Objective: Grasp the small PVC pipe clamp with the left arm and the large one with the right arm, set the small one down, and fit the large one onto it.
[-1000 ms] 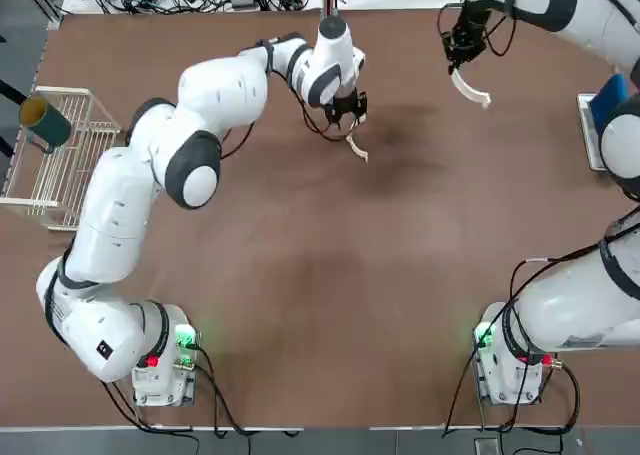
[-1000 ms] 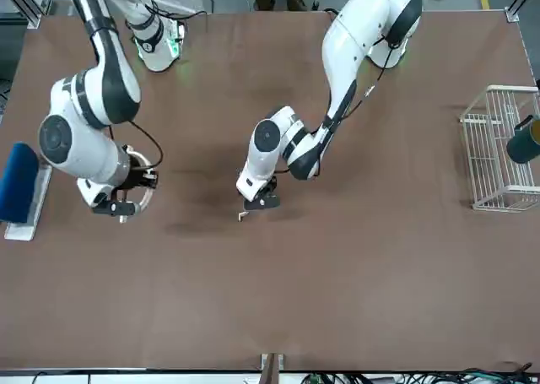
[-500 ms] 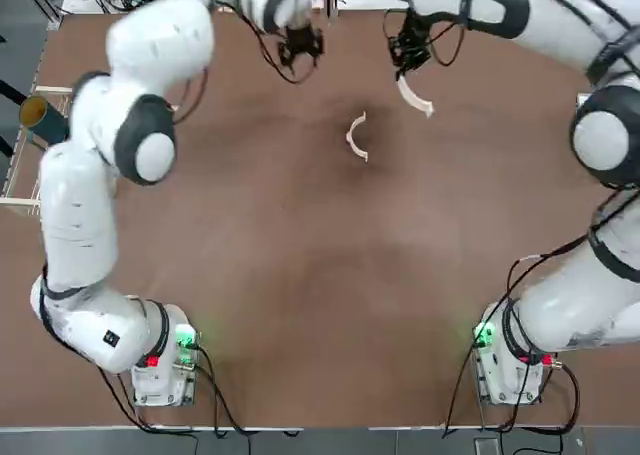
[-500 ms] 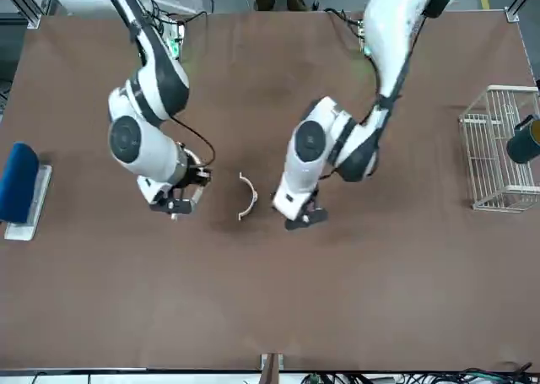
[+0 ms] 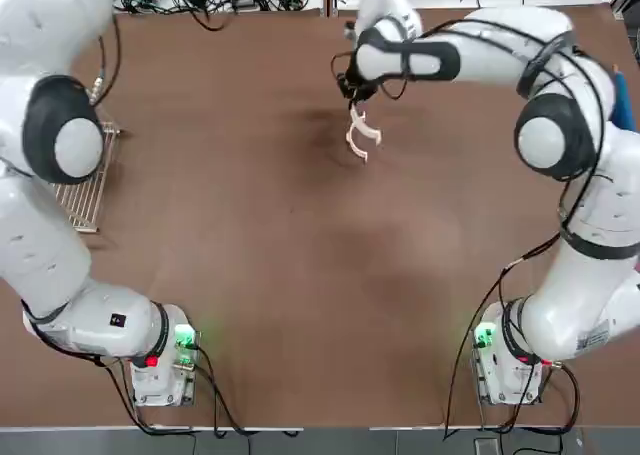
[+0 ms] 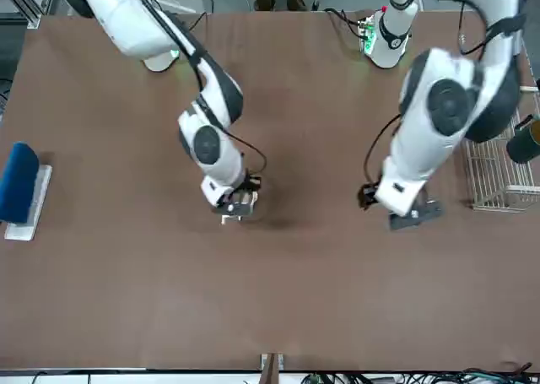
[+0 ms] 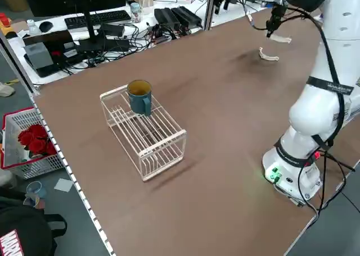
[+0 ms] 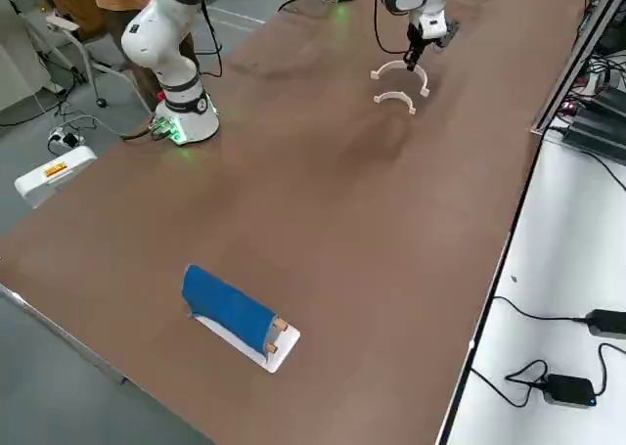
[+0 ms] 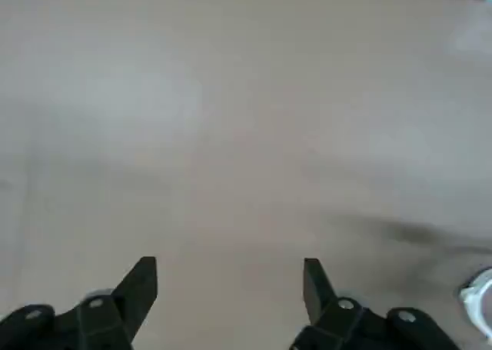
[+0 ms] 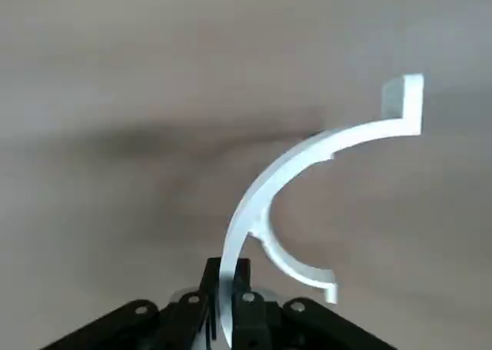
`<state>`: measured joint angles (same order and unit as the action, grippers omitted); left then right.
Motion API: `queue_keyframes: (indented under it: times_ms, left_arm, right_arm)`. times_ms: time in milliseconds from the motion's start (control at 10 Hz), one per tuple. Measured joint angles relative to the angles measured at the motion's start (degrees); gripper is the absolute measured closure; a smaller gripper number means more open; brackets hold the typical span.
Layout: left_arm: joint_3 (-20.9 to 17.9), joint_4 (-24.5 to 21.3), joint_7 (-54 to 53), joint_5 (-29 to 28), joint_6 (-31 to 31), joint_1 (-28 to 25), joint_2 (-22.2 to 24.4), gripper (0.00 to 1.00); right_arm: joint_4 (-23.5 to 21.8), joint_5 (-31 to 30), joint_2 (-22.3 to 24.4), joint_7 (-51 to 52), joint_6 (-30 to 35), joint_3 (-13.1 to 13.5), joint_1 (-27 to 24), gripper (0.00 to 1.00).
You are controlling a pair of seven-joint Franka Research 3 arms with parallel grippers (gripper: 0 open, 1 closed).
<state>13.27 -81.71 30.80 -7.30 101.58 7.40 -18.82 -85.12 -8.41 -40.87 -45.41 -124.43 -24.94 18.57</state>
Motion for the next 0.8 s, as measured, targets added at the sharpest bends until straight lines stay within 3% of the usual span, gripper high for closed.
queue_keyframes:
  times_ms: [100,300,600,800]
  left_arm:
    - [0.1,-0.1,-4.3,0.5,-2.4,-3.5,2.5,0.01]
    - [0.1,-0.3,-13.3,2.5,-9.1,-8.8,7.9,0.00]
    - [0.0,-0.5,-16.0,4.6,-13.2,-10.8,13.6,0.00]
    - [0.1,-1.3,-16.0,5.8,-13.6,-10.5,14.5,0.00]
  right_arm:
    - [2.2,-1.7,-3.0,-1.1,-0.2,0.1,2.1,0.91]
    - [5.3,-2.7,-7.4,-1.3,-1.9,0.1,4.1,0.91]
    - [6.4,-3.8,-9.9,-1.3,-3.3,0.3,4.6,0.91]
    - [6.6,-4.2,-10.0,-1.3,-3.3,0.7,4.4,0.91]
